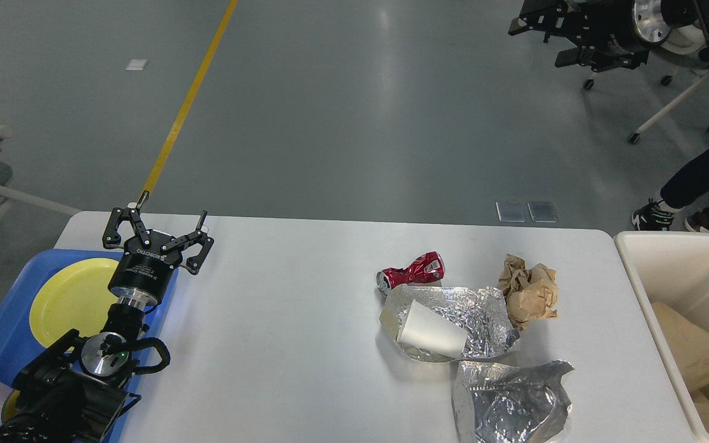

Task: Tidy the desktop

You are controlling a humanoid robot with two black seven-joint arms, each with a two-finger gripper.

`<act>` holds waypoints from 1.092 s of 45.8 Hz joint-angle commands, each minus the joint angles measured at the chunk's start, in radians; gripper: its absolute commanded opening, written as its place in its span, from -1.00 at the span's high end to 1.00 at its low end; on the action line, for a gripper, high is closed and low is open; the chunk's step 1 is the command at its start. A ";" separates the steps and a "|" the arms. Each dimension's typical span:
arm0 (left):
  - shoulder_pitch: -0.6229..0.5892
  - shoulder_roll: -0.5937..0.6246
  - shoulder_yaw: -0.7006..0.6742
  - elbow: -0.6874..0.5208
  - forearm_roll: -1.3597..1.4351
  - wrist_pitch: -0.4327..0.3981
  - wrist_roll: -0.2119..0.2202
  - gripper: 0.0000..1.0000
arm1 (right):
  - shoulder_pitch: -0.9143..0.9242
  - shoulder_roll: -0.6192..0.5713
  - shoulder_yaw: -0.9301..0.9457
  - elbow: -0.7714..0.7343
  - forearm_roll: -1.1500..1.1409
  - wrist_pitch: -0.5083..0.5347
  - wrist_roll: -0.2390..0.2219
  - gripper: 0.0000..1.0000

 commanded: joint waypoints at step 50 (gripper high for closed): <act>0.000 -0.001 0.000 0.000 0.001 0.000 0.001 -0.99 | -0.232 -0.126 -0.016 0.876 -0.217 -0.834 -0.012 -1.00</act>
